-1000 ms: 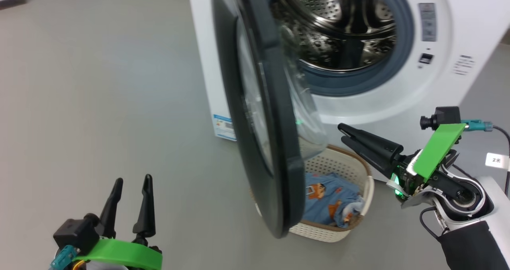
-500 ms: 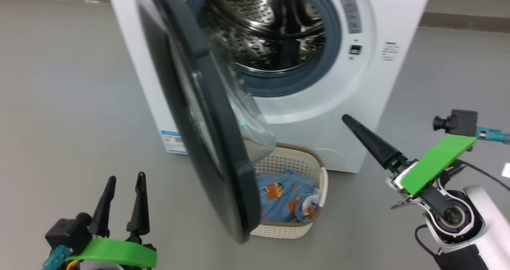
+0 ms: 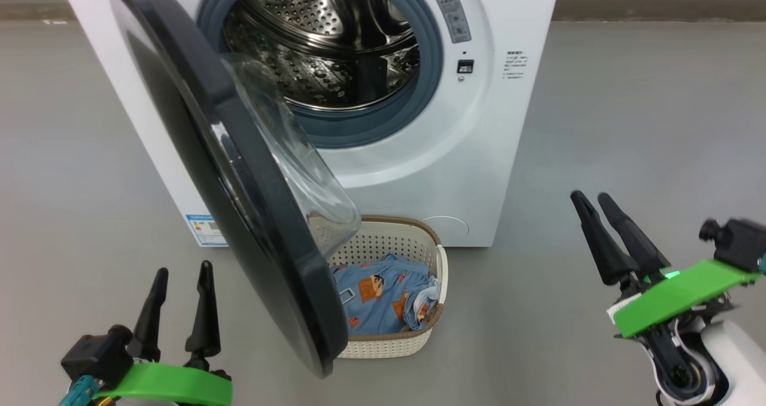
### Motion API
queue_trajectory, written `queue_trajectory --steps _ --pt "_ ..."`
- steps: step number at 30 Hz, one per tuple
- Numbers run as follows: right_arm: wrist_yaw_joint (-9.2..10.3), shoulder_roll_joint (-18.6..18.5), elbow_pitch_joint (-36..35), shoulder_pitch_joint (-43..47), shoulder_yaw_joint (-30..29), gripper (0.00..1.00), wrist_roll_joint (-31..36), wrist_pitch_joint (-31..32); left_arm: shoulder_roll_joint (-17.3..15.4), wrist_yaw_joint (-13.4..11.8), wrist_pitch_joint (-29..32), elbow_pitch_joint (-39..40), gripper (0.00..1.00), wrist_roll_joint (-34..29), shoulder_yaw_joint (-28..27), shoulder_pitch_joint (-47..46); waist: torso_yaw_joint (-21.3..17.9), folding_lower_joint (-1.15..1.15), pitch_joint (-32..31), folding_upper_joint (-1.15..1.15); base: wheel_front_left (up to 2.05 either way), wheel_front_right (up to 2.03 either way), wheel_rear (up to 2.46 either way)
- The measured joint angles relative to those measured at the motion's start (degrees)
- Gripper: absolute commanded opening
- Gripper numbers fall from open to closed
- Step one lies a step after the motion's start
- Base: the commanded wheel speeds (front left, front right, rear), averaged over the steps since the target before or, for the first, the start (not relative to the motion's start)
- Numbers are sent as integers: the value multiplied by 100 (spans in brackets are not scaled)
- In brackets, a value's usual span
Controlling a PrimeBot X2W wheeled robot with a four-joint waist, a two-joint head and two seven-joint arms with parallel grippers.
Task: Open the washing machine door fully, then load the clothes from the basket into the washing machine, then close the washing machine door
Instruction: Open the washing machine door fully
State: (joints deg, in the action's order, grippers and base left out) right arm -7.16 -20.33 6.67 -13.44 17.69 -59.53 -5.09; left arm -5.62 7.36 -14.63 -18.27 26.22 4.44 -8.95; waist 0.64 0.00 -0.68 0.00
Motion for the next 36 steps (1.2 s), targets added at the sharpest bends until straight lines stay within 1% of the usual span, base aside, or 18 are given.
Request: queue_trajectory --steps 3,6,9,11,13,17,22,27,29,36 --pt "0 7 157 141 -5 100 267 -392 4 0 0 18 100 -11 -32 30 -64 0 -2 0 0 0 0" --pt "0 -19 244 241 25 100 555 -610 21 0 0 26 100 -14 -57 109 -94 0 -5 0 0 0 0" --pt "0 -78 405 298 0 100 1012 -797 42 0 0 63 100 -14 -85 112 -123 0 3 0 0 0 0" --pt "0 -86 477 339 -43 100 1112 -836 44 0 0 74 100 -14 -90 113 -133 0 7 0 0 0 0" --pt "0 -111 612 365 -64 100 1547 -871 63 0 0 93 100 -14 -98 113 -149 0 11 0 0 0 0" --pt "0 69 839 362 -192 100 2022 -920 107 1 0 108 100 -14 -99 113 -161 0 11 0 0 0 0" --pt "0 280 993 365 -467 100 2446 -920 108 0 0 107 100 -13 -65 113 -121 0 13 0 0 0 0" --pt "0 414 1046 436 -782 100 2762 -921 105 0 0 107 100 -13 -21 113 -64 0 0 0 0 0 0" --pt "0 455 1063 527 -869 100 2786 -921 104 0 0 107 100 -13 -21 113 -56 0 -5 0 0 0 0" --pt "0 566 1073 586 -907 100 2836 -921 102 0 0 107 100 -14 -38 113 -71 0 1 0 0 0 0"
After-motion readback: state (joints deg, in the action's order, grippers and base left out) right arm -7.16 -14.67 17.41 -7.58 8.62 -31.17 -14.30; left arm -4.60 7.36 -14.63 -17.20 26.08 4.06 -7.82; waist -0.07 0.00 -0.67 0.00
